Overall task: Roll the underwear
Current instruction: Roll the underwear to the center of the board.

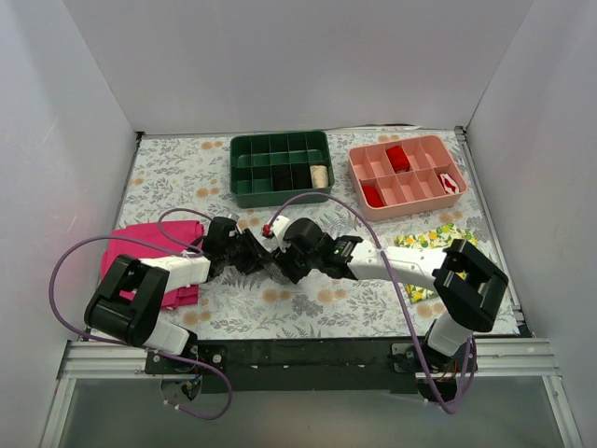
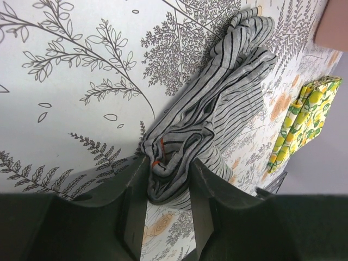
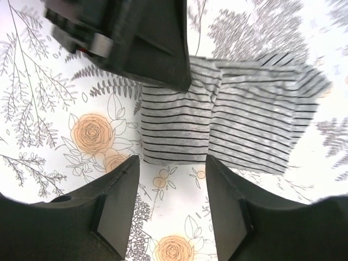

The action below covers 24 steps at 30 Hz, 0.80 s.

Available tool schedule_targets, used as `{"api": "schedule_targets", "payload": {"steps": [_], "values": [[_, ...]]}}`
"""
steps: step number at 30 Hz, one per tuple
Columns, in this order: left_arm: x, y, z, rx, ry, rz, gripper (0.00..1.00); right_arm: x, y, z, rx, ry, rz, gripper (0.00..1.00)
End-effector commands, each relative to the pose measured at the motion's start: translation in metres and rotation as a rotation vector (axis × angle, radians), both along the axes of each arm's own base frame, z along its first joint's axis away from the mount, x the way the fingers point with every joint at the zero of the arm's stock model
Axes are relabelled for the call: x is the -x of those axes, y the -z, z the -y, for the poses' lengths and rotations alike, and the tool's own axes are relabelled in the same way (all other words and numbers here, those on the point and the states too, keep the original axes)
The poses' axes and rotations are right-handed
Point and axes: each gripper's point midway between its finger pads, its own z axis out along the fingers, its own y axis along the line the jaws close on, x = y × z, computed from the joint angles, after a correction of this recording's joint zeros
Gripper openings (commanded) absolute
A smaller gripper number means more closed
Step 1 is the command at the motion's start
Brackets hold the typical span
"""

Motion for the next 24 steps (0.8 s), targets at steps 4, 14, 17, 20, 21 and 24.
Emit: {"api": "schedule_targets", "payload": {"steps": [4,14,17,20,21,24], "values": [[0.052,0.062,-0.046,-0.263,-0.02,-0.251,0.31,0.011,-0.011,0.0,0.118,-0.02,0.247,0.61],[0.047,0.056,-0.042,-0.256,-0.002,-0.247,0.33,0.004,0.014,-0.007,0.226,-0.069,0.375,0.62],[0.048,0.057,-0.042,-0.256,0.002,-0.254,0.33,0.003,0.025,-0.005,0.261,-0.085,0.382,0.62],[0.048,0.058,-0.041,-0.253,0.008,-0.256,0.33,0.003,0.028,-0.01,0.247,-0.09,0.392,0.62],[0.049,0.058,-0.041,-0.254,0.011,-0.259,0.33,0.003,0.027,-0.011,0.241,-0.09,0.396,0.62],[0.05,0.06,-0.041,-0.252,0.012,-0.262,0.33,0.003,0.019,-0.013,0.236,-0.079,0.422,0.62]]}}
